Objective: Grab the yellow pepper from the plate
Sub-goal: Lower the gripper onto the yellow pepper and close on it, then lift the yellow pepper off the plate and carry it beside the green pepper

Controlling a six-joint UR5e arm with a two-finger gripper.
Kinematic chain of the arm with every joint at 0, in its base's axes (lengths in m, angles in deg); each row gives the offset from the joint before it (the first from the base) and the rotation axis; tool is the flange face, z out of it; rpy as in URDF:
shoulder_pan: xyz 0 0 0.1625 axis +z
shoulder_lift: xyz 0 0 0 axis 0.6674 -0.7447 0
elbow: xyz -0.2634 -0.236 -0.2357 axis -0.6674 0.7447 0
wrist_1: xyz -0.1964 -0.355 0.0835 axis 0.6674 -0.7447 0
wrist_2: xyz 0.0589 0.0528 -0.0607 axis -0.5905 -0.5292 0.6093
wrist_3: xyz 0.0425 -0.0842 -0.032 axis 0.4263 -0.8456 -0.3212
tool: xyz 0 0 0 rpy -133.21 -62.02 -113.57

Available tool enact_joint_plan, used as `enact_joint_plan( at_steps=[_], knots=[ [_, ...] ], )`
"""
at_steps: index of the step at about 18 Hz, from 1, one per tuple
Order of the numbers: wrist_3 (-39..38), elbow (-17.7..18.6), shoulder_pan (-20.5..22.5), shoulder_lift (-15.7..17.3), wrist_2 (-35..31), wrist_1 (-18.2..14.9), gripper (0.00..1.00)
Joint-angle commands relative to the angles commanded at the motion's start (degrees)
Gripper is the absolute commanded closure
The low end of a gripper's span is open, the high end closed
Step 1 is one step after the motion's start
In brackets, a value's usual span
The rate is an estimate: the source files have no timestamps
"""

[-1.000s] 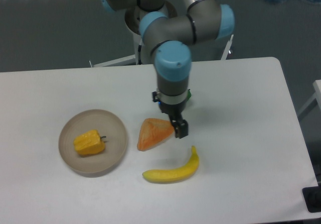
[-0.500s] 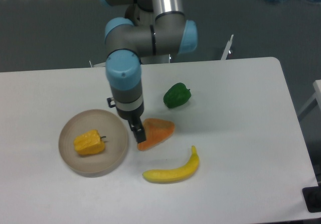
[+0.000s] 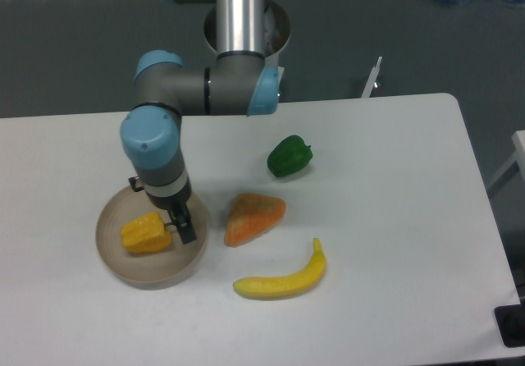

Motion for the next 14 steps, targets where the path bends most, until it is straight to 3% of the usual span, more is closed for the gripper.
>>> enact_joint_plan(
  at_steps=[1, 10, 11, 14],
  knots=[
    [-1.41, -0.09, -0.79, -0.7, -0.09, 1.75, 0.0],
    [-2.83, -0.44, -1.94, -3.34, -0.09, 5.63, 0.0],
    [-2.83, -0.44, -1.94, -3.52, -0.09, 5.72, 0.14],
    [-2.57, -0.53, -1.94, -3.26, 0.0, 5.72, 0.8]
  ],
)
